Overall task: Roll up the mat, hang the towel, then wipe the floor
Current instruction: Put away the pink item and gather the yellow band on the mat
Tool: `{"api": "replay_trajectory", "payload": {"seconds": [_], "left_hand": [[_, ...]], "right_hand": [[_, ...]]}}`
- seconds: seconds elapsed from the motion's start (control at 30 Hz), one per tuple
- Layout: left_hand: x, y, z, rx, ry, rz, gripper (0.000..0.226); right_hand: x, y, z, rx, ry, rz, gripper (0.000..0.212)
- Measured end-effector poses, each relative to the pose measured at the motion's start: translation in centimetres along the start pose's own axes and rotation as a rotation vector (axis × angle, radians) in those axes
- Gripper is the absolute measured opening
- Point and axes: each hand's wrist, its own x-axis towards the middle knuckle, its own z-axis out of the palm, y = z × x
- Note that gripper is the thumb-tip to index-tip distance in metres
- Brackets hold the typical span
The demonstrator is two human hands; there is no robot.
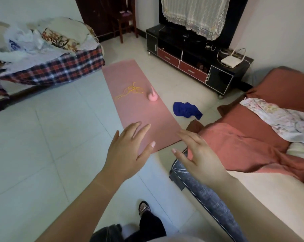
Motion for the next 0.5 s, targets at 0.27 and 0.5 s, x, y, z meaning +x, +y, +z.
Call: {"api": "replay_trajectory", "payload": {"seconds": [0.27,0.5], "left_hand": [[6.2,-6.6,-1.1,-0.019,-0.01,-0.001,0.063],[10.4,-9.1,-1.6,-0.073,0.009,0.028,0.06]], "right_hand": [[7.5,-0.8,3.4,0.057,0.04,0.117,0.051],[13.0,-1.0,4.1,0.079,0.057,0.141,0.05]]}}
